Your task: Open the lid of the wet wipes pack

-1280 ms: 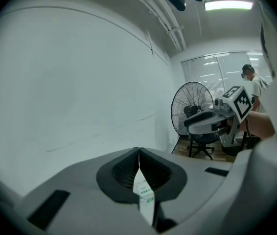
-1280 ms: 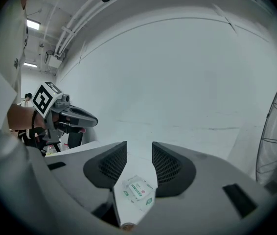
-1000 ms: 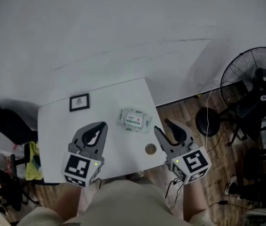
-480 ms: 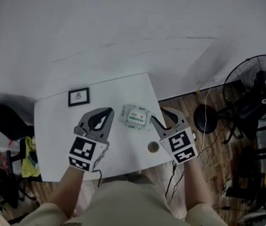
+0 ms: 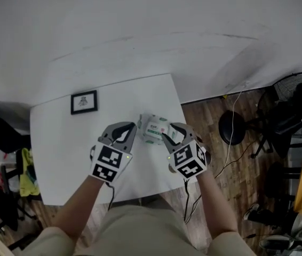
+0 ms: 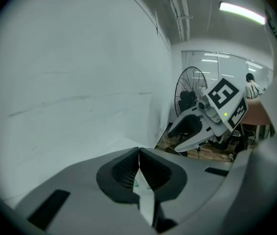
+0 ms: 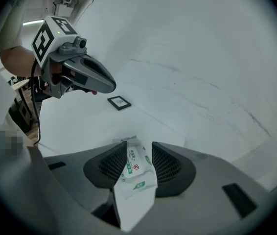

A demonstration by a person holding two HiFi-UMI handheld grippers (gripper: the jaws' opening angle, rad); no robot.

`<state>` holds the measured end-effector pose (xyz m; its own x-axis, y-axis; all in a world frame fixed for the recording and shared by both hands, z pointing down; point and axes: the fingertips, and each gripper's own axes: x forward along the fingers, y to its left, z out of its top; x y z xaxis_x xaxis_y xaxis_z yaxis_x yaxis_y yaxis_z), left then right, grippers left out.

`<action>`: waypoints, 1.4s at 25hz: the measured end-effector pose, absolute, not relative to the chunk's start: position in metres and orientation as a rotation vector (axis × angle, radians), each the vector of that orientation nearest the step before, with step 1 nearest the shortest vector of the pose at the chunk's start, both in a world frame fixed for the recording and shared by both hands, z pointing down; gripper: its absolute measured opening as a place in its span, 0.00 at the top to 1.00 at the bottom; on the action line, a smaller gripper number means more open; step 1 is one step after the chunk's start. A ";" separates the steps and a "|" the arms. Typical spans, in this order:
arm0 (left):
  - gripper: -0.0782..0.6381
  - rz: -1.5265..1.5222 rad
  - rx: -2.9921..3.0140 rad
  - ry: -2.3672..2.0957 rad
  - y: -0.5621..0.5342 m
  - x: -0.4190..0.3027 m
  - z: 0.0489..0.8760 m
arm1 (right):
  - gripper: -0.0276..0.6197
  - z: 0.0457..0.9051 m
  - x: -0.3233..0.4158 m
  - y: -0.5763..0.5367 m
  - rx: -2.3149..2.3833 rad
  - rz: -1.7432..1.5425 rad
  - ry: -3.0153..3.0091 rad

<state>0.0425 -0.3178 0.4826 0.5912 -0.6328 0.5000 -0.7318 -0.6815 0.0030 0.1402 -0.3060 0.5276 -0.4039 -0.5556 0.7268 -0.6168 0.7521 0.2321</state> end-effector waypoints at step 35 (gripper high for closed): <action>0.86 0.986 2.288 -0.851 -0.311 0.072 0.702 | 0.81 0.683 0.114 -0.304 0.644 -0.029 -1.873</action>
<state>0.0718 -0.3111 0.7018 0.5416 -0.3437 0.7672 -0.7087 -0.6774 0.1969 0.1140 -0.3037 0.6827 -0.2513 -0.4433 0.8604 -0.4166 0.8519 0.3173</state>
